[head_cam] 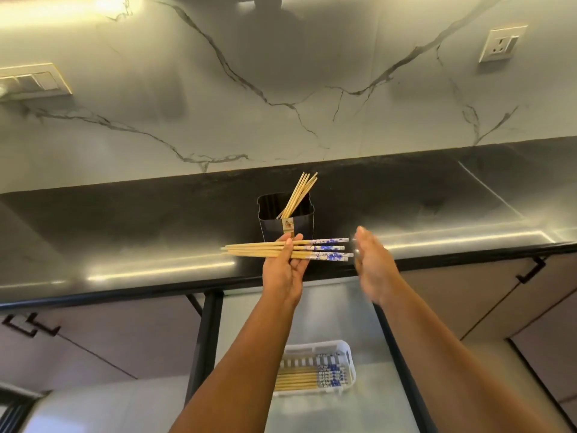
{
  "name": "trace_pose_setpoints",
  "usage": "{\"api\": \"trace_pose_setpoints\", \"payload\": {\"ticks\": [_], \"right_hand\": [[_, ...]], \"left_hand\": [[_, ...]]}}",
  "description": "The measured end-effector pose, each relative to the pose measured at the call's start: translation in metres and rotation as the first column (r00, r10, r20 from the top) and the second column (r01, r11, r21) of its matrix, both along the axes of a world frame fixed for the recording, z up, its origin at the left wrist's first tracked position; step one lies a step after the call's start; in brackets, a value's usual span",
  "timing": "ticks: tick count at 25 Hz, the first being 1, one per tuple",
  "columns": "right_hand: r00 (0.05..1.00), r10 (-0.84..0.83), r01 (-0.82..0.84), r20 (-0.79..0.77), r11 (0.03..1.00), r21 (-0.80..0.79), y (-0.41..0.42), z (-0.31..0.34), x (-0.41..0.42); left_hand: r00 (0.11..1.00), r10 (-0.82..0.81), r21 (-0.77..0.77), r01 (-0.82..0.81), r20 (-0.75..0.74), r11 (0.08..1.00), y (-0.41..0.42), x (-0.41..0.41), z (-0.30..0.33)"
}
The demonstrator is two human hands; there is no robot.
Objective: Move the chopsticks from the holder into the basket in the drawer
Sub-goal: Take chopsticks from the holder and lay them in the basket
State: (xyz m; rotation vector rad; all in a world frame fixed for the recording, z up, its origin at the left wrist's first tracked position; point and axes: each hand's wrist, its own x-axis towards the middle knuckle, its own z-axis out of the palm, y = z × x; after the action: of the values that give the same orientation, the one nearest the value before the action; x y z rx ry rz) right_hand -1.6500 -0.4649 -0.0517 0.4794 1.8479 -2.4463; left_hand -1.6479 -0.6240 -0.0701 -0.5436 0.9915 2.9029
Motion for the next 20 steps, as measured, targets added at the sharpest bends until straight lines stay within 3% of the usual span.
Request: {"api": "trace_pose_setpoints", "payload": {"ticks": [3, 6, 9, 14, 16, 17, 18, 19, 20], "right_hand": [[0.990, 0.076, -0.041, 0.120, 0.961, -0.273, -0.010, -0.048, 0.025], [0.983, 0.116, -0.074, 0.146, 0.962, -0.263, -0.016, -0.067, 0.038], [0.992, 0.056, -0.023, 0.109, 0.959, -0.281, -0.009, -0.070, 0.036], [0.961, 0.263, -0.251, 0.083, 0.958, -0.138, -0.020, -0.086, 0.049], [0.963, 0.254, -0.244, 0.087, 0.963, -0.112, -0.020, -0.090, 0.052], [0.969, 0.244, -0.246, 0.037, 0.966, 0.074, -0.015, -0.094, 0.052], [0.957, 0.281, -0.237, -0.068, 0.897, 0.372, -0.008, -0.096, 0.056], [0.909, 0.385, -0.168, -0.159, 0.689, 0.705, -0.001, -0.098, 0.059], [0.808, 0.552, -0.056, -0.207, 0.422, 0.905, 0.001, -0.104, 0.062]], "left_hand": [[0.996, -0.067, 0.030, 0.065, 0.060, 0.997, 0.013, 0.032, -0.029], [0.983, -0.136, 0.043, 0.132, 0.121, 0.990, 0.022, 0.057, -0.048], [0.986, -0.080, 0.008, 0.080, 0.145, 0.997, 0.015, 0.065, -0.058], [0.983, -0.074, -0.050, 0.084, 0.168, 0.995, 0.024, 0.081, -0.069], [0.983, -0.057, -0.070, 0.070, 0.174, 0.995, 0.022, 0.082, -0.071], [0.984, -0.046, -0.077, 0.061, 0.175, 0.995, 0.019, 0.081, -0.074], [0.983, -0.042, -0.077, 0.056, 0.176, 0.995, 0.016, 0.080, -0.077], [0.983, -0.048, -0.087, 0.064, 0.178, 0.994, 0.014, 0.079, -0.080], [0.980, -0.065, -0.122, 0.089, 0.188, 0.989, 0.015, 0.079, -0.083]]}}
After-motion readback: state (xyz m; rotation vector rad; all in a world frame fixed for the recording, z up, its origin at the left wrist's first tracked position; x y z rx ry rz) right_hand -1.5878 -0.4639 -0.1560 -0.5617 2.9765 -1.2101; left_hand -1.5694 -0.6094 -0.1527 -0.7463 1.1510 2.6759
